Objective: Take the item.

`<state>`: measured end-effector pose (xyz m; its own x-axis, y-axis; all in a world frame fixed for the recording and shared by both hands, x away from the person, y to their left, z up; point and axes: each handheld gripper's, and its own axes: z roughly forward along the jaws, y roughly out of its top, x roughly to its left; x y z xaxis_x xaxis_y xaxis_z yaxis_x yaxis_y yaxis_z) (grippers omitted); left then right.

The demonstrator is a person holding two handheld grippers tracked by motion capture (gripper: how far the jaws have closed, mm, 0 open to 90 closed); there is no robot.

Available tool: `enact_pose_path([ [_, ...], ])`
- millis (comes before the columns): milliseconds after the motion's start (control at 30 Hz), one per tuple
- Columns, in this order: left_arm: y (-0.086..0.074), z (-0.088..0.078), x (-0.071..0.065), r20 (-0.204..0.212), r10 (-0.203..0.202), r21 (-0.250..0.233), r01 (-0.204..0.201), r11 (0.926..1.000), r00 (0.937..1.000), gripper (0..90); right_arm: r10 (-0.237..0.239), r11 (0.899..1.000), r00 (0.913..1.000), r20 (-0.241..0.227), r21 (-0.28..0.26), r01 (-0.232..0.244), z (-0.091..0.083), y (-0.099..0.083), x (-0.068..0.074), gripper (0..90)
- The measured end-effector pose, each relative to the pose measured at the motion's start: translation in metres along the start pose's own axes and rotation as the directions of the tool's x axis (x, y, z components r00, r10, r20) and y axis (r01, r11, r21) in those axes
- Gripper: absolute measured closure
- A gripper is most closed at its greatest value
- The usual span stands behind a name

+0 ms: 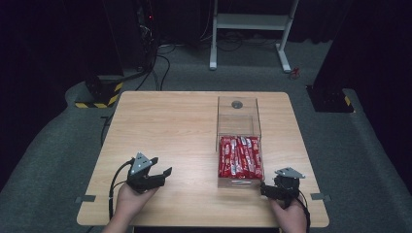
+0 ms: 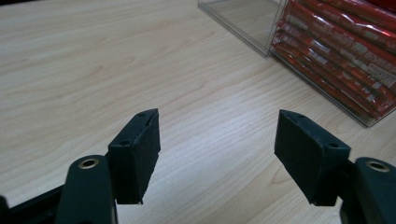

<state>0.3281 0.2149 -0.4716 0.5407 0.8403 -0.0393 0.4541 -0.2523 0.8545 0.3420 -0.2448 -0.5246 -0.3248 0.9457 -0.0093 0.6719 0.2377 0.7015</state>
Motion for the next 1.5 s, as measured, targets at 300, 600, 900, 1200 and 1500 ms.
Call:
enact_pose_path([
  [300,0.007,0.003,-0.015,0.019,0.029,-0.023,-0.029,0.9993,0.9994,32.4,-0.011,1.000,0.9999,-0.010,0.001,0.011,0.000,0.000,-0.001,10.4],
  [600,0.009,0.012,-0.019,0.060,0.018,-0.025,-0.016,0.9996,0.9981,33.2,-0.024,1.000,0.9995,-0.022,0.004,0.024,-0.001,-0.001,-0.002,10.1],
  [900,0.016,0.012,-0.035,0.090,0.057,-0.051,-0.052,0.9973,0.9944,34.1,-0.035,0.999,0.9989,-0.032,0.000,0.035,-0.006,-0.006,-0.001,10.1],
  [1200,0.025,0.019,-0.043,0.115,0.072,-0.063,-0.066,0.9959,0.9907,34.4,-0.036,0.999,0.9988,-0.034,0.001,0.036,-0.006,-0.006,0.000,9.9],
  [1500,0.030,0.018,-0.048,0.132,0.075,-0.074,-0.066,0.9951,0.9884,32.9,-0.010,1.000,0.9999,-0.003,0.004,0.010,-0.009,-0.008,-0.005,10.8],
])
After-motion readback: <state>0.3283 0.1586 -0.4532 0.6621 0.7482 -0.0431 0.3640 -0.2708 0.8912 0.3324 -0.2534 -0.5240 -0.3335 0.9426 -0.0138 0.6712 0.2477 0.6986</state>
